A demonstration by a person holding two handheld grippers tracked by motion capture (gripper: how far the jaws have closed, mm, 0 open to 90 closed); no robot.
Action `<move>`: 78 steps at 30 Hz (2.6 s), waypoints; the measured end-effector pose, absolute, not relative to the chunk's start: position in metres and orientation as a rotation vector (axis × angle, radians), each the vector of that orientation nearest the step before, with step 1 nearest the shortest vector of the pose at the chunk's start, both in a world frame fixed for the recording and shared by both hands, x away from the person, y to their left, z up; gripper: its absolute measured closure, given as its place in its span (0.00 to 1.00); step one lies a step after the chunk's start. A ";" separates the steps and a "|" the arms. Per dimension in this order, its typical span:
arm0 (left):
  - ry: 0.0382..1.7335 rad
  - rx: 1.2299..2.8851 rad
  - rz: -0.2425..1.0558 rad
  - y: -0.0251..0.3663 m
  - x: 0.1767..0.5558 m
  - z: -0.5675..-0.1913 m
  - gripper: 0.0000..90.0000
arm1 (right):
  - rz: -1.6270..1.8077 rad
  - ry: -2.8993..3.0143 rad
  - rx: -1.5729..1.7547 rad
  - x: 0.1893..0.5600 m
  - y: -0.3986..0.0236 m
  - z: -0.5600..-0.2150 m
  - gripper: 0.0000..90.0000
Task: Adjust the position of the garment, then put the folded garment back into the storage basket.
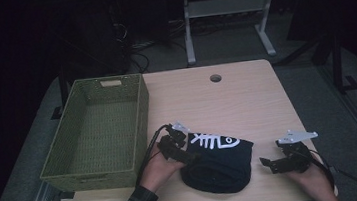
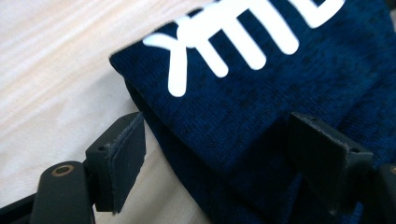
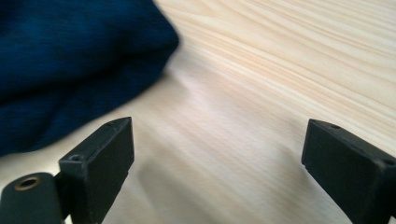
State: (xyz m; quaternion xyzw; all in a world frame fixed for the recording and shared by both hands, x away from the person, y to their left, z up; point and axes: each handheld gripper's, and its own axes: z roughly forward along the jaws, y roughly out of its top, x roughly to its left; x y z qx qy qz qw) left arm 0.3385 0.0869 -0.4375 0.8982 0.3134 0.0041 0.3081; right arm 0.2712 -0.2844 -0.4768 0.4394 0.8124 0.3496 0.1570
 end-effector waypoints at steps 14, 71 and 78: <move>0.819 2.421 -0.005 0.083 0.341 -0.454 0.21 | 0.958 2.272 1.292 0.279 -0.288 -0.483 0.03; 0.782 2.349 -0.187 0.076 0.351 -0.381 0.78 | 0.964 2.276 1.293 0.279 -0.286 -0.483 0.04; 0.755 2.364 -0.178 0.074 0.350 -0.359 0.78 | 0.964 2.277 1.293 0.279 -0.286 -0.483 0.04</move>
